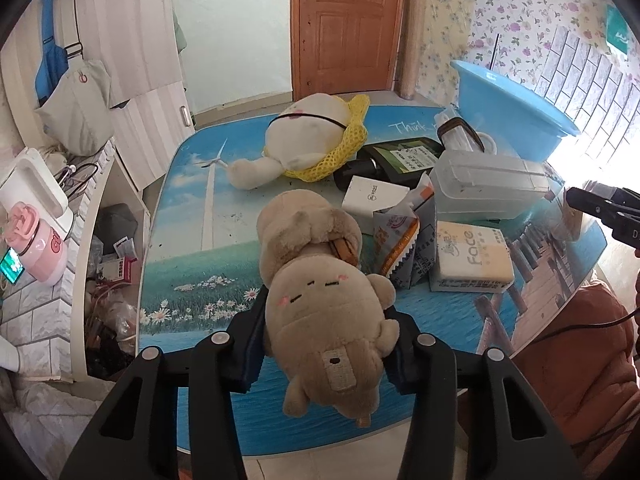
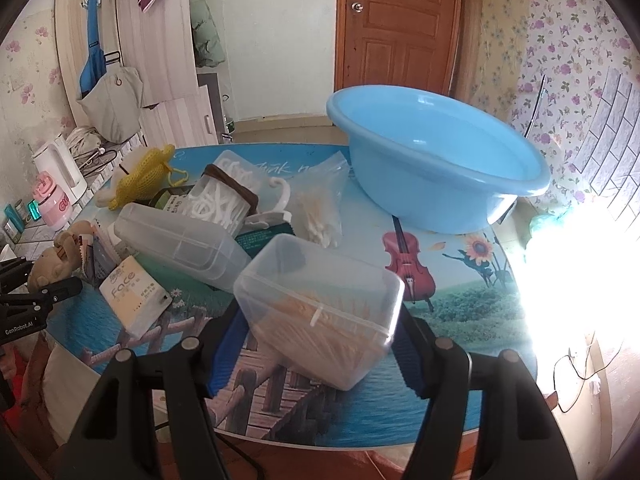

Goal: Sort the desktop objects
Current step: 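Lower the bear and toothpick box into the blue basin and open both grippers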

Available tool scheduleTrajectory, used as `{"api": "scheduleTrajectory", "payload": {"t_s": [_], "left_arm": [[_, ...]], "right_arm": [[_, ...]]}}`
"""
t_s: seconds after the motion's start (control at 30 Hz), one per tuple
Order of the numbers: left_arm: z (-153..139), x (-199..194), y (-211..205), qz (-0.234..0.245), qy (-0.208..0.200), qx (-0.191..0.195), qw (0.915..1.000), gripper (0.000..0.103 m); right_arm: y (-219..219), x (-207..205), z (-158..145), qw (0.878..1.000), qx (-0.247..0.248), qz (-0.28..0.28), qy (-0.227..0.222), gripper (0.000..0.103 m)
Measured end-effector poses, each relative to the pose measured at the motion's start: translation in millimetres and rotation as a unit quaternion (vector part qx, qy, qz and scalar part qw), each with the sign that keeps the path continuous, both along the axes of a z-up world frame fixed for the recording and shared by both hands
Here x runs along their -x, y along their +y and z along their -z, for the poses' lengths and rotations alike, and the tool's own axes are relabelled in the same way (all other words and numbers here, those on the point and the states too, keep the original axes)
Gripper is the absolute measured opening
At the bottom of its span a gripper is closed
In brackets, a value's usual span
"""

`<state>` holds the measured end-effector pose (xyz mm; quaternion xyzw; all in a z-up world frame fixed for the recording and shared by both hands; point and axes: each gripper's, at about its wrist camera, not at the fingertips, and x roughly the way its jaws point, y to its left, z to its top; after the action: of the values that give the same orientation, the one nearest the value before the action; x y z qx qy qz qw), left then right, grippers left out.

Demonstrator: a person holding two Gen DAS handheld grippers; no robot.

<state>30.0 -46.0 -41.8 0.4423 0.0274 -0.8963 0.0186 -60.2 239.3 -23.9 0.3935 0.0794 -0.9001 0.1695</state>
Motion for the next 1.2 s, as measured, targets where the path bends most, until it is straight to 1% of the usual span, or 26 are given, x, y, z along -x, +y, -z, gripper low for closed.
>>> {"api": "scheduleTrajectory", "payload": {"t_s": [0.3, 0.6, 0.77, 0.97, 1.07, 1.2], "left_arm": [[-41, 0, -3, -0.001, 0.039, -0.007, 0.9992, 0.047], [-86, 14, 12, 0.016, 0.079, -0.003, 0.9967, 0.047], [-103, 34, 29, 0.031, 0.087, -0.014, 0.9956, 0.047], [-116, 64, 63, 0.062, 0.092, -0.013, 0.9937, 0.047], [-119, 84, 81, 0.078, 0.089, -0.02, 0.9928, 0.047], [-123, 115, 104, 0.098, 0.091, -0.019, 0.9908, 0.047]], "right_arm": [[5, -4, -32, 0.999, 0.029, -0.01, 0.039, 0.065], [6, -1, -66, 0.994, 0.064, -0.041, 0.072, 0.065], [10, 3, -87, 0.99, 0.085, -0.051, 0.097, 0.065], [26, 16, -111, 0.985, 0.102, -0.055, 0.127, 0.065], [38, 27, -118, 0.984, 0.11, -0.049, 0.134, 0.065], [54, 45, -122, 0.982, 0.117, -0.039, 0.142, 0.065]]}}
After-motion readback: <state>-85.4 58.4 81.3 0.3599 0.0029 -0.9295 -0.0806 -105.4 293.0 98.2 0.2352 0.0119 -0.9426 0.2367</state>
